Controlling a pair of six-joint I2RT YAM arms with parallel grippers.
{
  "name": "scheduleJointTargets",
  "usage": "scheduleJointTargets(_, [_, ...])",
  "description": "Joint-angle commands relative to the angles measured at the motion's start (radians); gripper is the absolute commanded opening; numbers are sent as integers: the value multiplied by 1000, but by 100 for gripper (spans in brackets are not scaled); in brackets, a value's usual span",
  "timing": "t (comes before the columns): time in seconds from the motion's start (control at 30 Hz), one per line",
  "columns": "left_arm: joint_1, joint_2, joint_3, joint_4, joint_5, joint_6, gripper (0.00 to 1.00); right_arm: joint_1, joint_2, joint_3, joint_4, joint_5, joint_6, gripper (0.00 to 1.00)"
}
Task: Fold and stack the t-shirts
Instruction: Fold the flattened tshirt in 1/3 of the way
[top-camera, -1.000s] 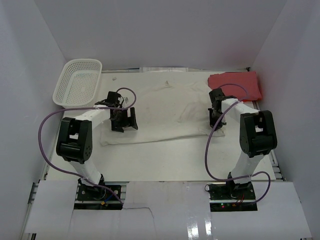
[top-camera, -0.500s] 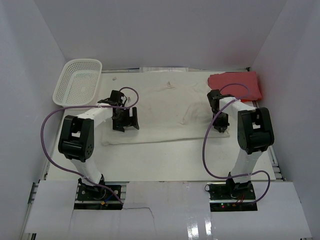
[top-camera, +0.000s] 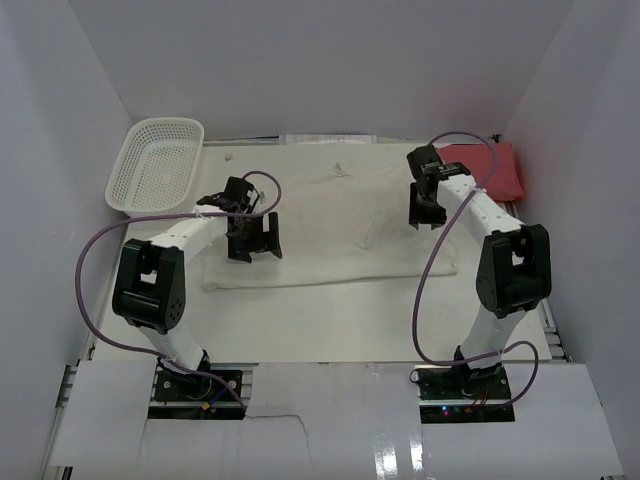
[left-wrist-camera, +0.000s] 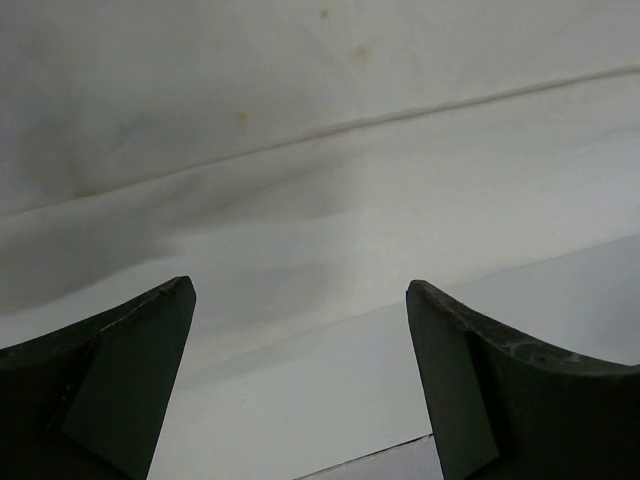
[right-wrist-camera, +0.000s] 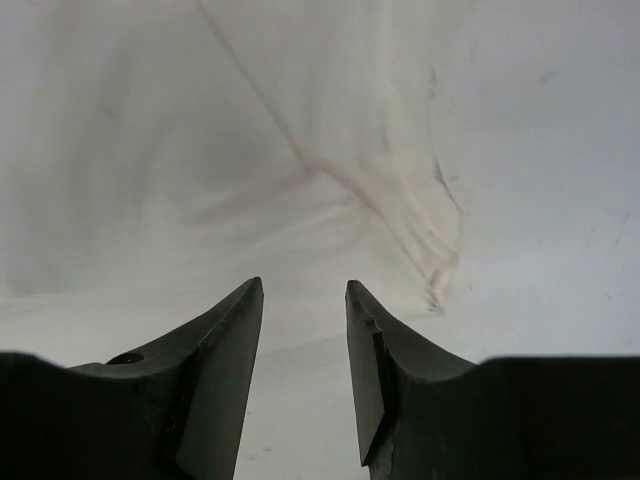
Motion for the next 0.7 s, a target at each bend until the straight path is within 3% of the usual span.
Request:
scheduleJointTargets(0.0, [-23, -104, 74, -4, 6, -35, 98, 67, 30, 115, 11, -96, -25, 46])
scheduleJointTargets(0.27, [-27, 31, 308, 54, 132, -110, 98, 193, 277, 415, -39, -193, -24, 49])
scheduleJointTargets(0.47, [-29, 138, 533, 19, 108, -150, 98, 228, 386, 520, -84, -178, 1, 54])
scheduleJointTargets(0.67, [-29, 204, 615, -3, 123, -165, 98, 250, 463, 569, -131, -124, 7, 54])
